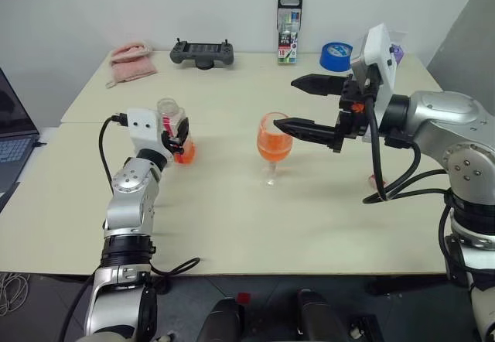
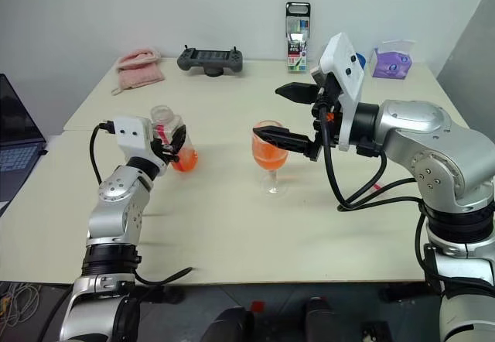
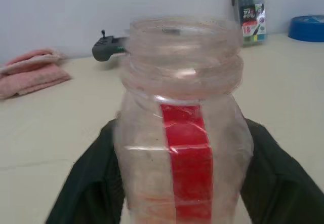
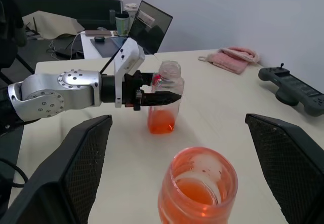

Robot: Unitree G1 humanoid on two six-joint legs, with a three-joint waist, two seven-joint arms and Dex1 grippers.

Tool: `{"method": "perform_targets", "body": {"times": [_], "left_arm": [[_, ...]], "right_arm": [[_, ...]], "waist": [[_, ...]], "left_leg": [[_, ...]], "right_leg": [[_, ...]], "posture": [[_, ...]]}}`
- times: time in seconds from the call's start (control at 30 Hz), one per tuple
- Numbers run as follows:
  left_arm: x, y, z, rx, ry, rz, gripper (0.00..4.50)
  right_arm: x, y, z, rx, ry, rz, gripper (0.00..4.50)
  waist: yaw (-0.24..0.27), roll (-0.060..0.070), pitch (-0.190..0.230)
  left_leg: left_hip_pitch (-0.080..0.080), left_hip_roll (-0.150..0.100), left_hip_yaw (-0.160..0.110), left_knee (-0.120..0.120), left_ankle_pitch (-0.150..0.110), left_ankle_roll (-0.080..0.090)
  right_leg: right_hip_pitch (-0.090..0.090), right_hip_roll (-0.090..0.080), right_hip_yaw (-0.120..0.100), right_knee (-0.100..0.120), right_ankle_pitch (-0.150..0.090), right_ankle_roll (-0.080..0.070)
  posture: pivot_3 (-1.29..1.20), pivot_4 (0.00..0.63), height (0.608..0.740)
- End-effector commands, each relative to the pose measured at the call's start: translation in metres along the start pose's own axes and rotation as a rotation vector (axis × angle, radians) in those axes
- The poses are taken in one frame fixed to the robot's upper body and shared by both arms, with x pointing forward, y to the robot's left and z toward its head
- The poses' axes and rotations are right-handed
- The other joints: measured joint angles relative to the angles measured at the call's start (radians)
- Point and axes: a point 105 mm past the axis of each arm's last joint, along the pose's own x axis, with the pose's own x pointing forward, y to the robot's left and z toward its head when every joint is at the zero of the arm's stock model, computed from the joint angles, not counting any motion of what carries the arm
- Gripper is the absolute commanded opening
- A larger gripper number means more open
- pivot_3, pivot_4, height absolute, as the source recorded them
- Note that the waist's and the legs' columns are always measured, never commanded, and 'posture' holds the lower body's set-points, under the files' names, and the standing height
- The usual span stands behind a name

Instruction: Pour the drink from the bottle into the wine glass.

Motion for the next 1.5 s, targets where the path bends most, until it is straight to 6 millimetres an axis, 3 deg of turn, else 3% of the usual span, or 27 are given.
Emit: {"method": "perform_targets", "body": {"times": [0.03, 0.07, 0.3, 0.53, 0.77, 0.93, 1.0, 1.13, 1.23, 1.33, 1.5], "left_arm": [[-0.004, 0.011, 0.006, -0.007, -0.019, 0.061, 4.17], [-0.004, 0.012, 0.005, -0.004, -0.014, 0.071, 4.47], [-0.007, 0.005, 0.005, -0.012, 0.003, 0.038, 4.49], [-0.034, -0.002, 0.016, -0.049, 0.02, -0.098, 4.49], [-0.055, 0.024, 0.036, -0.016, 0.037, -0.046, 4.49], [-0.078, -0.013, 0.068, -0.022, 0.002, -0.386, 4.49], [-0.084, -0.021, 0.079, -0.016, -0.001, -0.465, 4.49], [-0.088, -0.035, 0.12, -0.025, -0.056, -0.592, 4.49], [-0.089, -0.044, 0.128, -0.005, -0.037, -0.639, 4.49], [-0.09, -0.054, 0.133, 0.0, -0.036, -0.671, 4.49], [-0.095, -0.056, 0.124, -0.005, 0.017, -0.684, 4.49]], "right_arm": [[-0.004, 0.002, 0.009, -0.051, -0.022, 0.0, 4.5], [-0.004, 0.001, 0.009, -0.052, -0.02, -0.001, 4.5], [-0.005, -0.001, 0.007, -0.057, -0.016, -0.006, 4.5], [-0.011, -0.007, 0.003, -0.066, 0.01, -0.018, 4.5], [-0.018, -0.014, -0.002, -0.076, 0.033, -0.024, 4.5], [-0.038, -0.019, -0.007, -0.033, 0.044, -0.008, 4.5], [-0.047, -0.023, -0.009, 0.003, 0.041, -0.01, 4.5], [-0.077, -0.038, -0.023, 0.148, -0.009, -0.063, 4.5], [-0.079, -0.041, -0.04, 0.175, 0.029, -0.094, 4.5], [-0.071, -0.037, -0.045, 0.185, 0.02, -0.073, 4.5], [-0.064, -0.038, -0.049, 0.184, 0.024, -0.068, 4.5]], "waist": [[0.0, 0.0, 0.0], [0.0, 0.0, 0.0], [0.001, 0.0, 0.0], [-0.001, 0.0, 0.0], [-0.001, 0.0, 0.0], [0.0, 0.0, 0.0], [0.003, -0.001, 0.0], [0.005, -0.002, 0.001], [0.0, -0.001, 0.001], [-0.009, -0.001, 0.001], [-0.011, 0.0, 0.001]], "left_leg": [[0.0, 0.0, 0.0, 0.0, 0.0, 0.0], [-0.001, 0.0, 0.0, 0.0, 0.0, 0.0], [-0.001, 0.0, -0.001, 0.0, 0.0, 0.0], [-0.001, 0.001, -0.001, 0.0, 0.0, 0.0], [-0.001, 0.001, 0.0, 0.0, 0.0, 0.0], [-0.001, 0.001, 0.0, -0.001, 0.0, 0.0], [-0.002, 0.001, 0.001, 0.0, 0.0, 0.0], [-0.001, 0.001, 0.003, 0.0, 0.0, 0.0], [0.0, 0.001, 0.006, -0.001, 0.0, 0.0], [0.001, 0.001, 0.009, -0.001, 0.0, 0.0], [0.001, 0.002, 0.009, -0.001, 0.0, 0.0]], "right_leg": [[0.0, 0.0, 0.0, 0.0, 0.0, 0.0], [0.0, 0.0, 0.0, 0.0, 0.0, 0.0], [0.0, 0.0, -0.001, -0.001, 0.0, 0.0], [0.0, 0.0, 0.0, -0.001, 0.0, 0.0], [0.0, 0.0, -0.001, -0.002, 0.0, 0.0], [0.0, 0.0, -0.001, -0.002, 0.0, 0.0], [0.001, 0.0, -0.002, -0.003, 0.0, 0.0], [0.002, 0.0, -0.003, -0.003, 0.0, 0.0], [0.002, 0.0, 0.0, -0.003, 0.0, 0.0], [0.001, 0.002, 0.001, -0.002, 0.0, 0.0], [0.001, 0.003, 0.001, -0.002, 0.0, 0.0]], "posture": [[0.0, 0.15, 0.74], [0.0, 0.15, 0.74], [0.0, 0.15, 0.74], [0.0, 0.15, 0.74], [0.0, 0.15, 0.74], [0.0, 0.15, 0.74], [0.0, 0.15, 0.74], [0.0, 0.15, 0.74], [0.0, 0.15, 0.74], [0.0, 0.15, 0.74], [0.0, 0.15, 0.74]]}}
